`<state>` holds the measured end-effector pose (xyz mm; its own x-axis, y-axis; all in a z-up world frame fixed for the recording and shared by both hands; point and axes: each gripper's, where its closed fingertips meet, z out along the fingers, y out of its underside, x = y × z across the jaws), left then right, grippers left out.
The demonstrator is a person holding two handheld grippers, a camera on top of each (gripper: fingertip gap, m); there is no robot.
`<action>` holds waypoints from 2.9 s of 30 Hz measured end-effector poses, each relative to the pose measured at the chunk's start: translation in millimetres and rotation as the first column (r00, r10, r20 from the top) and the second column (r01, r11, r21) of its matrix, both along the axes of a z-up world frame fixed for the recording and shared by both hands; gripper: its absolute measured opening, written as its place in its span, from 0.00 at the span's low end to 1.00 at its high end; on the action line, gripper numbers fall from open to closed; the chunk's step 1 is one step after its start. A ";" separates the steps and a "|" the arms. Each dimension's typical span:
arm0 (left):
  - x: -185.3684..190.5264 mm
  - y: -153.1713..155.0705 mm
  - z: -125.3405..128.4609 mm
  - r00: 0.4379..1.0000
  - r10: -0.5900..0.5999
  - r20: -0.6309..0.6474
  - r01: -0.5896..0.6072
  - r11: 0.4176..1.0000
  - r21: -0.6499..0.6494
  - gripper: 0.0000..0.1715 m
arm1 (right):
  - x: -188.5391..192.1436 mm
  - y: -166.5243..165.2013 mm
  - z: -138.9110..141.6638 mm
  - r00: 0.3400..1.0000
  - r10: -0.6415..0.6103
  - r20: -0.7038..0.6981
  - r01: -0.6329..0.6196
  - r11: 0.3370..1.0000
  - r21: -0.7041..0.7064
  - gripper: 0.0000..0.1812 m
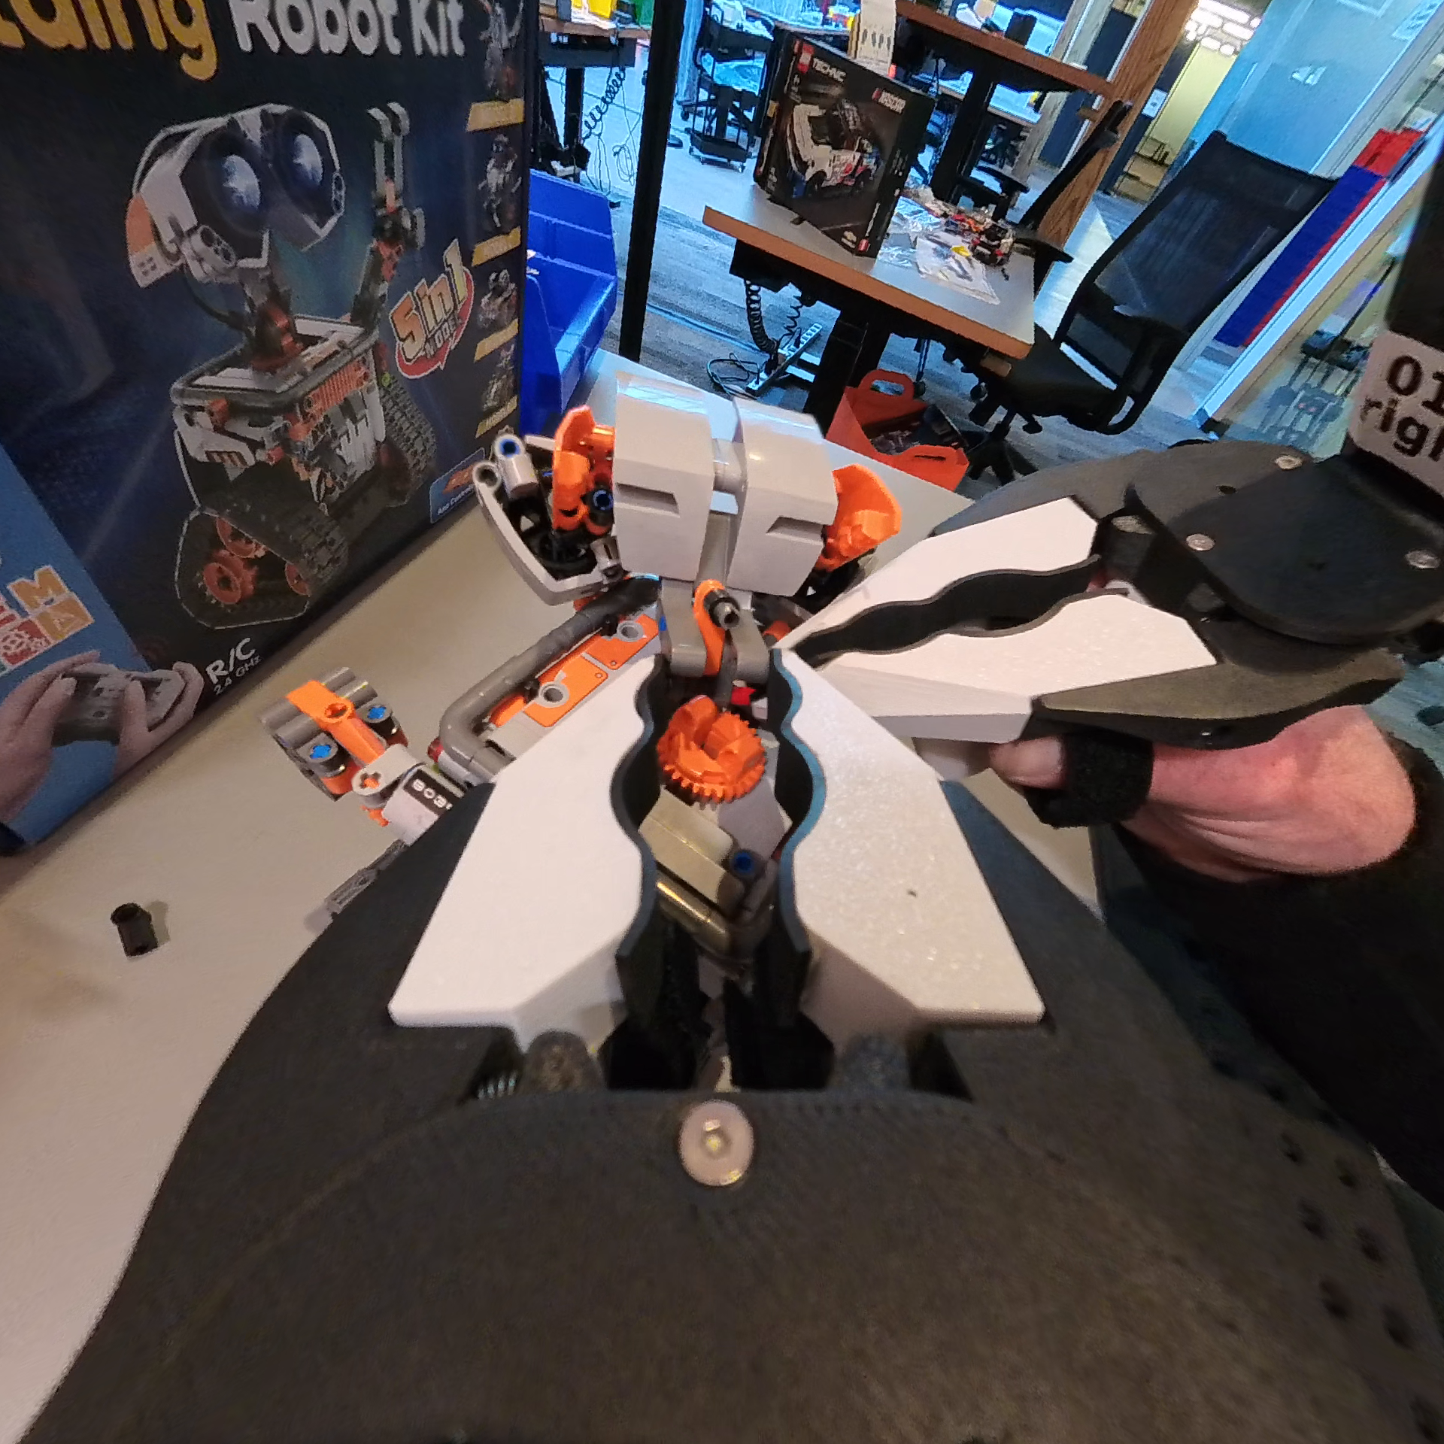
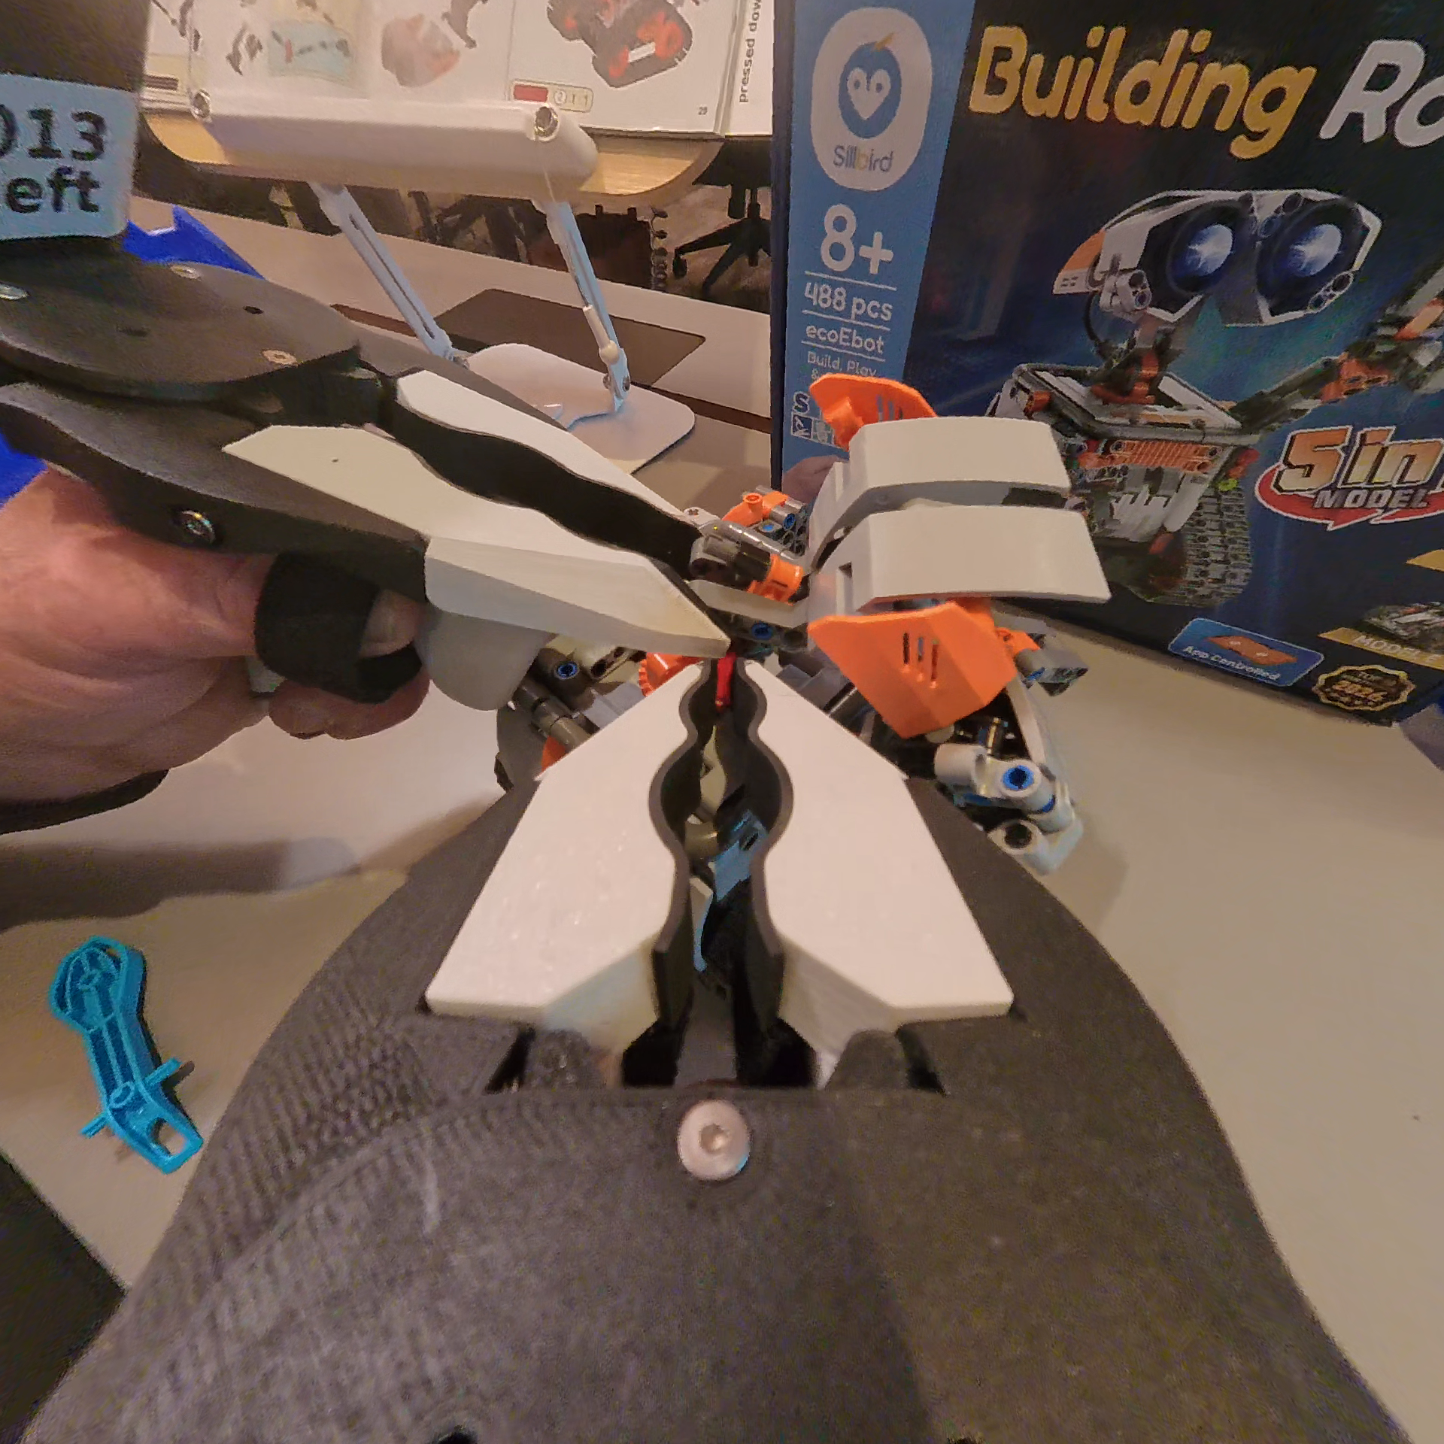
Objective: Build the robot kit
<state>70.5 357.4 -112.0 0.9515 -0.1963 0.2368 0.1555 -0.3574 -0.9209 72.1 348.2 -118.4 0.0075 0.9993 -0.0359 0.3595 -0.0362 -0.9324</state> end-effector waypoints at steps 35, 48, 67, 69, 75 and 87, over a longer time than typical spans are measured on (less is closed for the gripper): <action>10.2 -7.7 12.8 0.995 -0.063 -0.077 0.067 0.997 0.048 0.14 | 17.4 40.7 31.9 0.999 0.036 -0.007 -0.031 0.926 0.376 0.15; 4.9 -30.6 3.3 0.947 -0.100 -0.307 0.081 0.994 -0.071 0.33 | 11.9 37.3 34.3 0.991 0.135 -0.005 -0.117 0.870 0.478 0.14; 9.1 2.7 -1.5 0.908 0.065 -0.414 -0.055 0.998 0.036 0.20 | 11.4 41.3 40.6 0.994 0.057 -0.088 -0.008 0.878 0.479 0.13; 9.9 3.0 -2.4 0.907 0.065 -0.416 -0.054 0.998 0.037 0.19 | 11.8 41.1 40.2 0.994 0.055 -0.092 -0.005 0.879 0.477 0.13; 6.2 3.0 -1.7 0.903 0.078 -0.423 -0.062 0.997 0.052 0.11 | 12.4 41.3 40.9 0.993 0.050 -0.108 0.008 0.880 0.475 0.13; -5.7 -20.5 -5.9 0.921 0.044 -0.387 -0.054 0.998 -0.015 0.34 | 6.4 36.3 54.5 0.981 0.174 -0.082 -0.095 0.810 0.579 0.13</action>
<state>64.8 336.9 -117.9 0.9782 -0.1462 -0.1475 -0.1933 -0.3818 -0.9038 78.6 384.6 -63.9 -0.0935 0.8309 0.5485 0.2002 0.5554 -0.8071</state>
